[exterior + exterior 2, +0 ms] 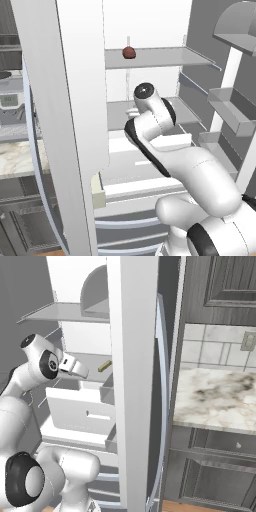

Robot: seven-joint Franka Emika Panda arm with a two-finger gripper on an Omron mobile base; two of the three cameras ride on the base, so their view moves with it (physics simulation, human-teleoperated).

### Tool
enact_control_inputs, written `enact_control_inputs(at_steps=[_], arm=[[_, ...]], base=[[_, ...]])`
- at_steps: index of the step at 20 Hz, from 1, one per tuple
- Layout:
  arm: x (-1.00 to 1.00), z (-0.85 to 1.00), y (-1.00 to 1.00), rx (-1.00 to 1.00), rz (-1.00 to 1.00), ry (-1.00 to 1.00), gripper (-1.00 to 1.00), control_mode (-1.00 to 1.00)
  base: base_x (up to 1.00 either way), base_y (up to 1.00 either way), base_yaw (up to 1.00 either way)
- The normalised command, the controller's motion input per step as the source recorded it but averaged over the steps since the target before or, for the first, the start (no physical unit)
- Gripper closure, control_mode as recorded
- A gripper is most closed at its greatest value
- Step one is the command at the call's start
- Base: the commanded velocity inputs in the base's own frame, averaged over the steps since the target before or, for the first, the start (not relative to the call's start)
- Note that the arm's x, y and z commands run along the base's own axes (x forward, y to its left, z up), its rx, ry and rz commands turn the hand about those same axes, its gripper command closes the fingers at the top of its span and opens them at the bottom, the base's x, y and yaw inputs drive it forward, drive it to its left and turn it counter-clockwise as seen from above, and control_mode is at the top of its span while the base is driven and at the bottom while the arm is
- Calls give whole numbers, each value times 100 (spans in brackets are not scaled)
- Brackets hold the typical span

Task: Move the pork loin and butter stick from the second highest shelf to the top shelf to make space. Then, place the pitcher from the counter on the cleared second highest shelf.

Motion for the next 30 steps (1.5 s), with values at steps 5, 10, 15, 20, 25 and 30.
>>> enact_control_inputs(at_steps=[5,10,15,20,25,30], arm=[[35,-8,-20,12,-7,0,-100,-100],[43,-12,-1,4,-2,0,-100,-100],[43,-25,0,0,0,0,-100,-100],[55,-35,0,0,0,0,-100,-100],[59,-26,0,0,0,0,-100,-100],[57,0,7,0,0,0,-100,-100]], base=[[0,0,0],[0,0,0],[0,0,0],[0,0,0],[0,0,0],[0,0,0]])
